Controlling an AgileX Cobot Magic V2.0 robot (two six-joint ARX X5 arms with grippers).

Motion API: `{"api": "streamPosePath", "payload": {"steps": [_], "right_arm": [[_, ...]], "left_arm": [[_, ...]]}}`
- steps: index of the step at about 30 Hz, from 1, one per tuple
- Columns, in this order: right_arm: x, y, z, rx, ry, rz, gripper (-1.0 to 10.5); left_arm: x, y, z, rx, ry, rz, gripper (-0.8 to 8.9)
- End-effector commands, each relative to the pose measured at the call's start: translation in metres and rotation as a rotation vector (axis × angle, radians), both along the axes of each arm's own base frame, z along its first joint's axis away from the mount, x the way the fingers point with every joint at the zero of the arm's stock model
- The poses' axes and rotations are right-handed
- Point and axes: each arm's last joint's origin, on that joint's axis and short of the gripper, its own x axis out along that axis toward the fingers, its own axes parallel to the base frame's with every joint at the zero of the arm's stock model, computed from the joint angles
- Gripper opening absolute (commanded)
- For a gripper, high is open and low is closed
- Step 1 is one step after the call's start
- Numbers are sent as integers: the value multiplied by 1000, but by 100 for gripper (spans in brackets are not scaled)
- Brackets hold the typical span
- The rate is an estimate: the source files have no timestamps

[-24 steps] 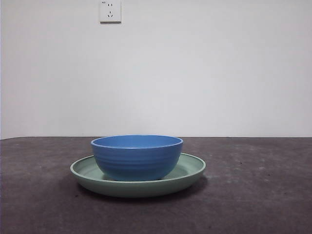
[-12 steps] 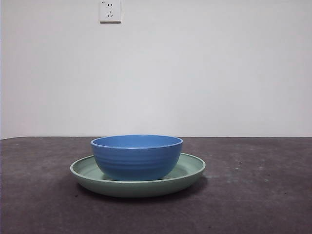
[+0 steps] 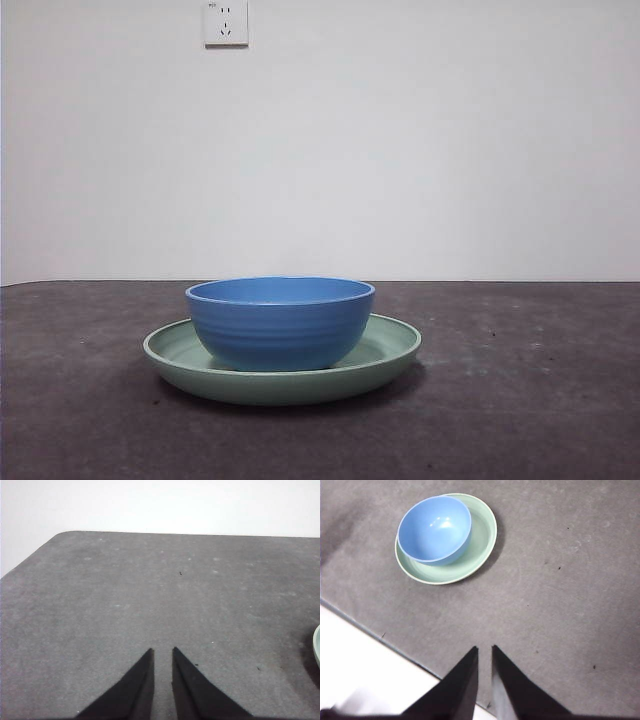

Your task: Pick up the blue bowl, put it on the green plate, put it on desk

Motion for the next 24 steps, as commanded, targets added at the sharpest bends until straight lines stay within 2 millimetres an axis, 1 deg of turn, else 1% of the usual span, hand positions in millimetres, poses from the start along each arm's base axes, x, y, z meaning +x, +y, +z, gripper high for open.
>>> {"api": "streamPosePath", "payload": {"steps": [1, 4, 7, 10, 14, 16, 18, 20, 24], "right_arm": [[0, -4, 2, 13, -39, -51, 40], [3, -10, -4, -7, -183, -102, 40], [11, -14, -19, -22, -368, -154, 40], [23, -19, -45, -31, -576, -231, 40], [34, -26, -83, -3, -769, -341, 40], [37, -29, -103, -11, -826, -381, 40], [38, -32, -123, -24, -843, -416, 40], [39, -34, -143, -43, -825, -450, 40], [41, -37, -174, -86, -782, -523, 40]], "left_arm": [[1, 0, -8, 0, 27, 2, 59], [1, 0, -8, 0, 27, 2, 59], [1, 0, -8, 0, 27, 2, 59], [1, 0, -8, 0, 27, 2, 59], [1, 0, -8, 0, 27, 2, 59], [1, 0, -8, 0, 27, 2, 59], [1, 0, -8, 0, 27, 2, 59], [1, 0, -8, 0, 27, 2, 59], [1, 0, -8, 0, 27, 2, 59]]}}
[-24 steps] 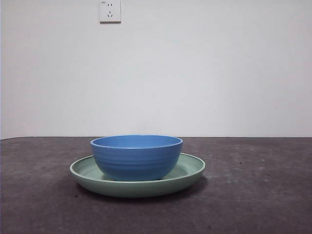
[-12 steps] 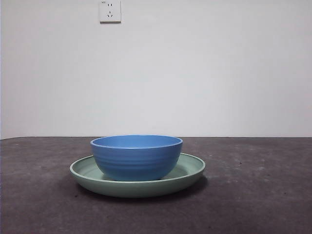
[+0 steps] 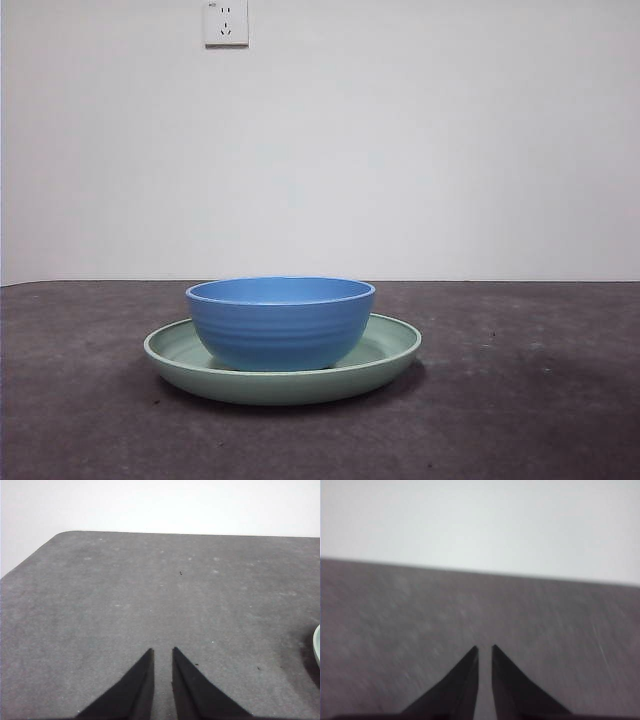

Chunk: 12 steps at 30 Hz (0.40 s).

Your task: Pick up the blue bowl, put it on the green plate, put it on desk

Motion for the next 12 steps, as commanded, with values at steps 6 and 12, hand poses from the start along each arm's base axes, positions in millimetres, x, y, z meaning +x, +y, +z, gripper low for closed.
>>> {"api": "streamPosePath", "payload": {"steps": [6, 12], "right_arm": [[3, -1, -37, -4, 83, -42, 40], [2, -1, -40, -3, 119, -43, 40]], "left_arm": [[1, 0, -8, 0, 27, 2, 59], [1, 0, -8, 0, 27, 2, 59]]}}
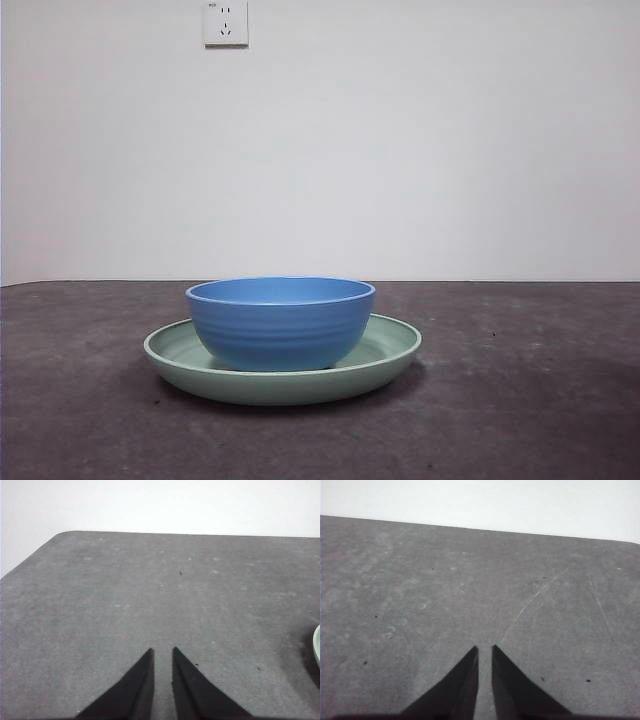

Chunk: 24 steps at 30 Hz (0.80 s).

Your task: Pick up the blue bowl, put it on the green plate, put it on desk

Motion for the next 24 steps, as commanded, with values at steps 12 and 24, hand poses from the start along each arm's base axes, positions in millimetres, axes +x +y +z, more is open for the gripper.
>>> {"api": "streamPosePath", "payload": {"steps": [12, 24], "right_arm": [[0, 0, 0, 0, -11, 0, 40], [0, 0, 0, 0, -11, 0, 40]], "left_arm": [[1, 0, -8, 0, 27, 1, 59], [1, 0, -8, 0, 27, 1, 59]]}}
